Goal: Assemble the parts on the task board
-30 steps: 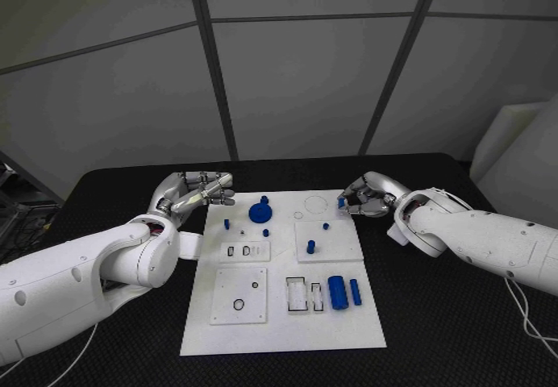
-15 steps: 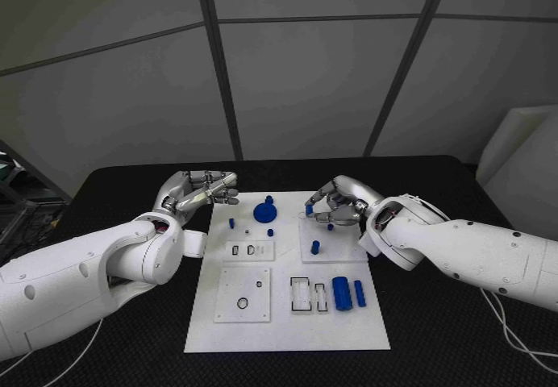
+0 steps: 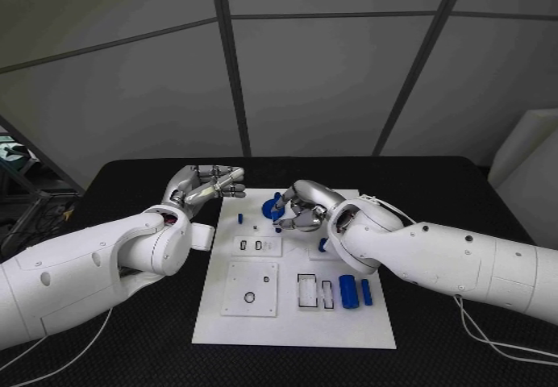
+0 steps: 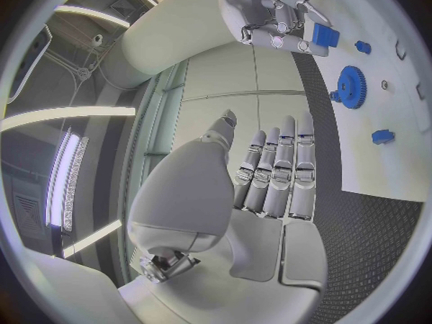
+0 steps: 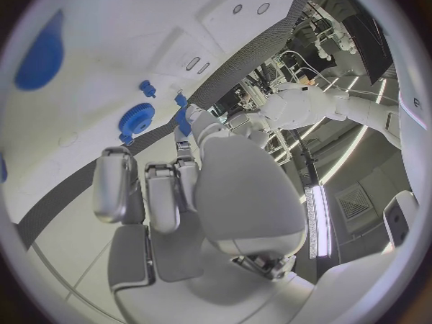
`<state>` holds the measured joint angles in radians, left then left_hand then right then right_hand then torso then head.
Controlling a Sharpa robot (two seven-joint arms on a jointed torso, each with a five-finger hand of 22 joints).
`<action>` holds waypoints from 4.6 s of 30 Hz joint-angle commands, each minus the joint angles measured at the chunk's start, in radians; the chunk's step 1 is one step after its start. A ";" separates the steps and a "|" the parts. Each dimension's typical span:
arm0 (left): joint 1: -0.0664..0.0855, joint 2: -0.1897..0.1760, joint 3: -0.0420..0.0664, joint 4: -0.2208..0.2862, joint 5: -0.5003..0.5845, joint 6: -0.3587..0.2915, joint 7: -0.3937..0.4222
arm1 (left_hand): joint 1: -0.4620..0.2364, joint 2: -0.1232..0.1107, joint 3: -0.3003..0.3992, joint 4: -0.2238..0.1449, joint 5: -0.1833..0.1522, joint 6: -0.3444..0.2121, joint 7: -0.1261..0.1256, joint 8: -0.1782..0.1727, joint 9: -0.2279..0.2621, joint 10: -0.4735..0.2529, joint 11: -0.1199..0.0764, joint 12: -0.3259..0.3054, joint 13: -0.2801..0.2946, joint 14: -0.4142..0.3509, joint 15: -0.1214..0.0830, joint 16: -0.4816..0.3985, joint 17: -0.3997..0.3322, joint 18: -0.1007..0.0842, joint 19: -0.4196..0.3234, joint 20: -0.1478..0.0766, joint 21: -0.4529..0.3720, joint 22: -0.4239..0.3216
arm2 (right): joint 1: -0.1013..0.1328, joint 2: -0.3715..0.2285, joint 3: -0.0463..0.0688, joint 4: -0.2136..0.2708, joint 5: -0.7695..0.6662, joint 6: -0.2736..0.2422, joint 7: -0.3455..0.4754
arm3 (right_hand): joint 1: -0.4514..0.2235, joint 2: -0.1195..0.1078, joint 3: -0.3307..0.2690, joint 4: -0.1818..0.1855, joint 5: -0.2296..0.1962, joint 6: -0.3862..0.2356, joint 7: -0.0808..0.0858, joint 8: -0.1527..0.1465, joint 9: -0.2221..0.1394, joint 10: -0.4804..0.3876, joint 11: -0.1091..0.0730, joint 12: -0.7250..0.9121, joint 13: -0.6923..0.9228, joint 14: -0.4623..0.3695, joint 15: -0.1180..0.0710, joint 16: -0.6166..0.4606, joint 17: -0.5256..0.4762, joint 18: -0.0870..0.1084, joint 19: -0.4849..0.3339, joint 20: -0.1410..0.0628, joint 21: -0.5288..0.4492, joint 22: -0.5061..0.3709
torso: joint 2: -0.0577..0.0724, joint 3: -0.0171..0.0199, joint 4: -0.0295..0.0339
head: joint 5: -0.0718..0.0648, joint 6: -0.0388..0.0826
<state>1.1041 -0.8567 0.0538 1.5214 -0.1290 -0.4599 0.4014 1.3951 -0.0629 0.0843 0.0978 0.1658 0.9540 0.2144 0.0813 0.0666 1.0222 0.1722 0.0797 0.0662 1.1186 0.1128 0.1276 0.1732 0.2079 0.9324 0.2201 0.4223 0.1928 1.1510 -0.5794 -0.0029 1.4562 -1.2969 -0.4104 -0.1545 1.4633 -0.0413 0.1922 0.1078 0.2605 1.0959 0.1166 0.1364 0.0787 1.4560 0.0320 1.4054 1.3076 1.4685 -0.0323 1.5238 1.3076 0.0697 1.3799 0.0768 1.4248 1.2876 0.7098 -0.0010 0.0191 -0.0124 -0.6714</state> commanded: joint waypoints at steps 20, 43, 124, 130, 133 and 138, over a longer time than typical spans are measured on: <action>0.002 0.010 0.001 -0.005 -0.001 0.015 0.000 | 0.001 0.013 0.001 -0.008 -0.004 0.003 0.005 -0.006 -0.001 -0.001 -0.002 -0.006 0.000 0.001 0.006 -0.005 0.002 -0.029 -0.006 0.000 0.003 0.002 | -0.030 0.081 -0.040 -0.030 -0.153 0.110 -0.105 | -0.017 0.005 0.008 0.002 -0.002 0.015 -0.006 0.006 0.007 -0.001 -0.003 -0.004 0.089 0.079 -0.005 0.003 0.153 -0.007 0.003 -0.002 0.002 -0.001 | 0.002 0.0032 -0.0018 | 0.018 -0.013; 0.002 0.009 0.001 -0.008 -0.001 0.015 0.000 | 0.001 0.013 0.001 -0.008 -0.004 0.003 0.005 -0.006 -0.001 -0.001 -0.002 -0.006 0.000 0.001 0.006 -0.005 0.002 -0.029 -0.006 0.000 0.003 0.002 | -0.032 0.060 -0.045 -0.011 -0.175 0.137 -0.123 | -0.025 0.000 0.008 0.003 -0.002 0.013 -0.005 0.005 0.006 -0.001 -0.002 -0.004 0.090 0.080 -0.005 0.003 0.154 -0.007 0.004 -0.002 0.003 0.000 | 0.002 0.0020 -0.0012 | 0.020 -0.022; 0.015 -0.037 0.001 0.008 -0.414 0.240 -0.530 | -0.113 0.006 -0.001 0.076 -0.004 0.189 -0.122 0.094 0.071 0.384 -0.149 0.376 0.307 0.308 -0.140 0.119 0.196 -0.114 0.448 -0.142 0.806 0.812 | 0.047 -0.280 0.006 0.188 0.504 0.043 0.348 | 0.084 -0.068 -0.085 0.155 0.003 -0.064 0.034 -0.023 -0.012 -0.335 0.049 -1.019 -0.840 -0.244 0.039 -0.932 -0.785 0.112 -0.478 0.048 -0.689 -0.783 | -0.035 0.0131 -0.0172 | 0.042 -0.034; 0.032 -0.021 0.001 0.014 -0.586 0.352 -0.772 | -0.155 0.032 -0.047 0.133 -0.004 0.108 -0.118 0.220 0.188 0.249 -0.147 0.884 0.804 0.311 -0.140 0.093 0.252 -0.153 0.537 -0.143 0.990 1.087 | 0.061 -0.307 0.008 0.162 0.567 0.071 0.378 | 0.084 -0.090 -0.057 0.167 0.024 -0.063 0.064 -0.050 -0.011 -0.308 0.068 -1.185 -1.017 -0.275 0.082 -1.175 -0.898 0.111 -0.505 0.084 -0.826 -0.869 | -0.050 0.0197 -0.0115 | 0.039 -0.045; 0.041 -0.001 0.001 0.001 -0.682 0.395 -0.841 | -0.166 0.042 -0.075 0.157 -0.004 0.079 -0.127 0.307 0.265 0.264 -0.150 1.005 0.925 0.314 -0.141 0.079 0.275 -0.158 0.546 -0.143 1.006 1.118 | 0.066 -0.311 0.011 0.145 0.578 0.072 0.382 | 0.068 -0.094 -0.049 0.166 0.022 -0.052 0.066 -0.060 -0.011 -0.268 0.073 -1.235 -1.096 -0.233 0.085 -1.264 -0.948 0.115 -0.483 0.092 -0.878 -0.905 | -0.056 0.0221 -0.0100 | 0.043 -0.049; 0.059 0.042 -0.004 -0.035 -0.763 0.433 -0.889 | -0.178 0.049 -0.113 0.183 -0.005 0.034 -0.130 0.390 0.353 0.262 -0.154 1.046 0.964 0.318 -0.142 0.064 0.296 -0.161 0.548 -0.144 1.015 1.135 | 0.070 -0.307 0.012 0.121 0.583 0.065 0.380 | 0.059 -0.097 -0.049 0.159 0.021 -0.037 0.057 -0.061 -0.010 -0.235 0.069 -1.250 -1.135 -0.207 0.083 -1.313 -0.972 0.114 -0.462 0.093 -0.907 -0.926 | -0.062 0.0263 -0.0121 | 0.047 -0.057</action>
<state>1.1589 -0.8218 0.0494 1.4935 -0.7673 -0.1019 -0.3856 1.2264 -0.0155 -0.0239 0.2802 0.1658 0.9925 0.0833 0.4668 0.4139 1.2883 0.0167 1.1269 1.0315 1.4278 -0.0289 0.1973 0.4683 0.0676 1.4615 0.0806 1.4390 1.3082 1.2185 -0.8880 0.0076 1.5813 -0.7551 -0.3613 0.1976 1.5315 -0.1392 0.1411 0.2723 0.2816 1.0541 0.1729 0.0803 0.0673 1.2168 0.1000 0.1584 0.1759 1.2564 0.0516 0.2161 0.3379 0.1789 0.9128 0.1718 0.5209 0.3632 0.6542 0.0215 0.0081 0.0320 -0.7256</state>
